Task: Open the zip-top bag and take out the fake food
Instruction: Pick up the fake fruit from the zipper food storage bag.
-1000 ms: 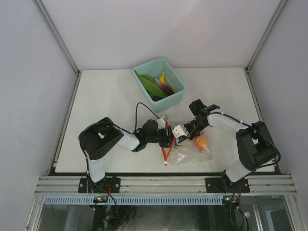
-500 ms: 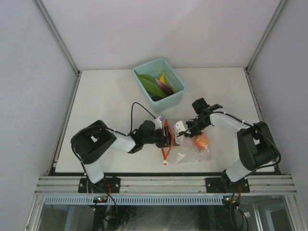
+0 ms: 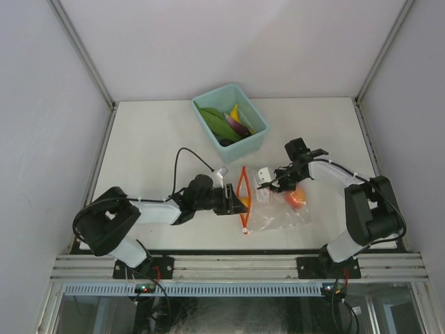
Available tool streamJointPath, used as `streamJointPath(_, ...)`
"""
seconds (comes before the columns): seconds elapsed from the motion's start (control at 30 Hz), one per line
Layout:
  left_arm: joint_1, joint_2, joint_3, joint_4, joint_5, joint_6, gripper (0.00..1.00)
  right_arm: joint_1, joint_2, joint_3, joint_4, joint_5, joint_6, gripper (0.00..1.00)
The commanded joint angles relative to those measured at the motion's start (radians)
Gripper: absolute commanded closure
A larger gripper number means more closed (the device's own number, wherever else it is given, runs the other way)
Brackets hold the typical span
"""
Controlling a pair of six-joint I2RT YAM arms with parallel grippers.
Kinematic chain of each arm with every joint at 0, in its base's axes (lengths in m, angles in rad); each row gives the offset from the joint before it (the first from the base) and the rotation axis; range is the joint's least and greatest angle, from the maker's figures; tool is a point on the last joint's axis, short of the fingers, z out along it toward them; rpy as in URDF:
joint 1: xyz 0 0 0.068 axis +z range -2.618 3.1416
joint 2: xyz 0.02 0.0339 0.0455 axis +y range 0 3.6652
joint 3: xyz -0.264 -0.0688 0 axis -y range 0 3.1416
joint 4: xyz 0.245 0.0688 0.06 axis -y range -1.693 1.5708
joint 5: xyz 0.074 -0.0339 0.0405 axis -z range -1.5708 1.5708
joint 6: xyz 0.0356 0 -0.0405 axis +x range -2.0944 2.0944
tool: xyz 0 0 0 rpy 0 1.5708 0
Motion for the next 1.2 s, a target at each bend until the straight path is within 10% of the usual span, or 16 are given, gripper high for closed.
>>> streamJointPath(0.0,0.011,-0.106,-0.021,-0.117,-0.044,0.078,0.8,-0.02,-0.037,0.003,0.015,-0.018,0.016,0.89)
streamJointPath(0.6,0.014,-0.382,0.192,-0.697,-0.218,0.29,0.8,-0.048,-0.191,0.141,-0.26,-0.285,-0.052,0.4)
streamJointPath(1.17,0.028,-0.402,0.148,-0.021,0.146,-0.006,0.79,0.096,-0.243,0.472,-0.593,-0.592,-0.118,0.13)
